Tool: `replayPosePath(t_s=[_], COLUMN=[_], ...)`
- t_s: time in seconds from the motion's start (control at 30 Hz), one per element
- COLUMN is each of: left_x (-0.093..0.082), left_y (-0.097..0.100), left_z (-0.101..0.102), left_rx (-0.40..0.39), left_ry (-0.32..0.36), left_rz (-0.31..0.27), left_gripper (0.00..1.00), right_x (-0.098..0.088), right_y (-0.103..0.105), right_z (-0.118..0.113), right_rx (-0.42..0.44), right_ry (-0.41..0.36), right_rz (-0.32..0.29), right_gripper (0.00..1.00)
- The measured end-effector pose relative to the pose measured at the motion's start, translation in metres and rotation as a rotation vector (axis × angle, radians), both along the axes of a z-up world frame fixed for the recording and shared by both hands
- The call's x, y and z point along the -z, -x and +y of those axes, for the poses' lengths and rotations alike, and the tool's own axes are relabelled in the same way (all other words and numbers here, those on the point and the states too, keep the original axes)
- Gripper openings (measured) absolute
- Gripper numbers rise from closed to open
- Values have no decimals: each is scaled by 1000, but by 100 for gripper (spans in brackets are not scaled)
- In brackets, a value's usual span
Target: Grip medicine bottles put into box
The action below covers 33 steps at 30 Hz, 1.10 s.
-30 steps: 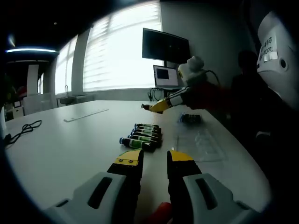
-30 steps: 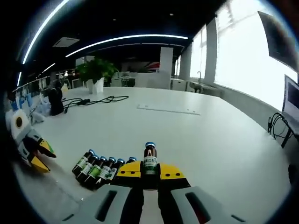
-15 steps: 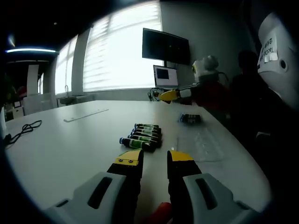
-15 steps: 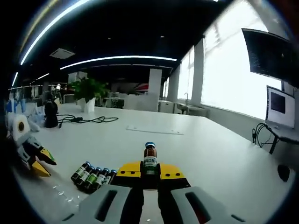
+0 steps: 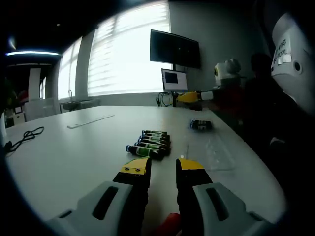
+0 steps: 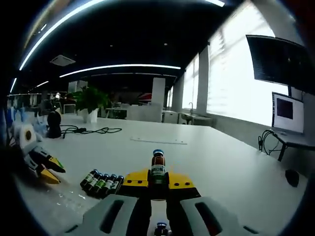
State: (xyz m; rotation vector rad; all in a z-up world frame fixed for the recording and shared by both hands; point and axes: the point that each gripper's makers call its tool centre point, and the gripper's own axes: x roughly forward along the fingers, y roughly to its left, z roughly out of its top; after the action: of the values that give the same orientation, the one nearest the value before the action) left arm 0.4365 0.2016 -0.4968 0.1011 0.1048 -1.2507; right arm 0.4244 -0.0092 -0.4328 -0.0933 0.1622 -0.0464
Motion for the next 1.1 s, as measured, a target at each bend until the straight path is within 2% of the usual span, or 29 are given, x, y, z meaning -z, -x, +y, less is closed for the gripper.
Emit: replayPosePath(t_s=[0.17, 0.2, 0.27, 0.47, 0.87, 1.1], left_x=[0, 0, 0, 0, 0, 1], left_y=[0, 0, 0, 0, 0, 0], left_z=[0, 0, 0, -1, 0, 0], left_rx=[0, 0, 0, 0, 0, -1], left_ry=[0, 0, -1, -1, -2, -2], left_rz=[-1, 0, -1, -2, -2, -3], left_gripper=[14, 14, 14, 14, 14, 14], right_x=[5, 10, 12, 29, 54, 59], right_y=[12, 16, 20, 33, 47, 52], right_z=[-2, -3, -2, -5, 11, 12], right_rx=[20, 29, 19, 29, 13, 29], right_ry=[-15, -31, -36, -72, -96, -86], right_rz=[44, 70, 69, 134, 251, 287], right_gripper=[6, 6, 6, 6, 6, 7])
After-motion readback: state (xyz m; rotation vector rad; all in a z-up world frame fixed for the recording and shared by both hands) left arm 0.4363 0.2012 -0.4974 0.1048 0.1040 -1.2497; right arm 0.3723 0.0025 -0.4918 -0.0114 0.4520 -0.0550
